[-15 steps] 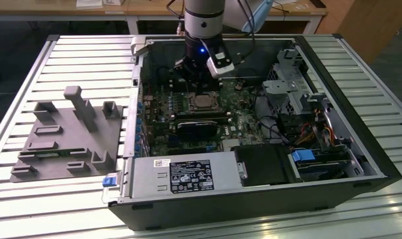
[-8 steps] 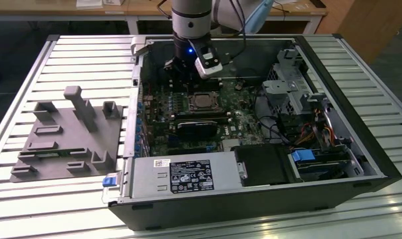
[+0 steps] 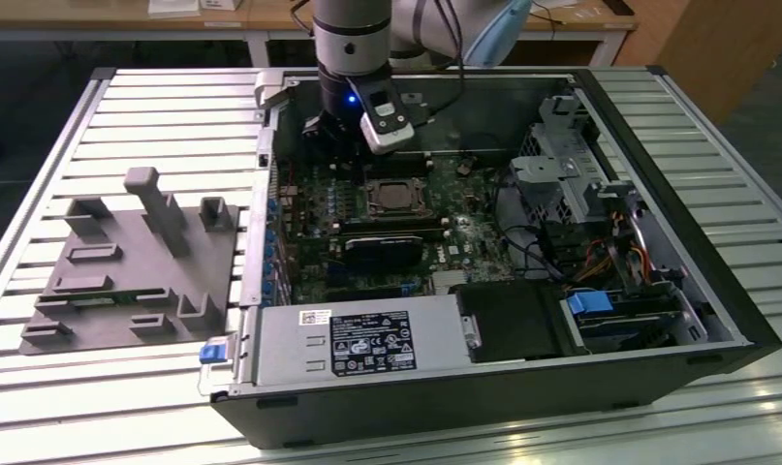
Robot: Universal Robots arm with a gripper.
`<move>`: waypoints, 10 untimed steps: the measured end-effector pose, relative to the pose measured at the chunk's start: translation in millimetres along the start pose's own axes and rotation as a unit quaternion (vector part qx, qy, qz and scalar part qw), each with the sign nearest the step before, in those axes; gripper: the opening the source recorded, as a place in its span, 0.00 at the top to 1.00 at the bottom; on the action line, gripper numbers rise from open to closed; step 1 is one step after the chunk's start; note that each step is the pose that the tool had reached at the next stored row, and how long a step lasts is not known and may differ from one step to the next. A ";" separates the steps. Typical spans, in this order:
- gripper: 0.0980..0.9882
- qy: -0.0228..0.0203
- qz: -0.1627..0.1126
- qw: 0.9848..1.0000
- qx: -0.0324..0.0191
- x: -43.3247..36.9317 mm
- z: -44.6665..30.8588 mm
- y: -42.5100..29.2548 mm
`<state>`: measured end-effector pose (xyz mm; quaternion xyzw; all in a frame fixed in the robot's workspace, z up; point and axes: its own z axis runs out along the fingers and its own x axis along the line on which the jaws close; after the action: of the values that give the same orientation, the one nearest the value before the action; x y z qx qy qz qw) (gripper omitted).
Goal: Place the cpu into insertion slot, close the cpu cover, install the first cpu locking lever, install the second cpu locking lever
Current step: 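Install the first cpu locking lever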
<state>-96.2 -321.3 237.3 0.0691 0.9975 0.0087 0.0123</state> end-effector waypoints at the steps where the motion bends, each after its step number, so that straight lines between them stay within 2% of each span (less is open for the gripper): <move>1: 1.00 0.000 0.000 1.000 -0.002 0.3 -0.8 0.0; 6: 1.00 -0.004 0.000 1.000 -0.015 1.7 -3.8 -0.2; 10: 1.00 -0.002 0.001 0.999 -0.049 4.0 -4.0 -0.5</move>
<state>-100.4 -321.3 241.2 0.0689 0.9958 0.0573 0.0174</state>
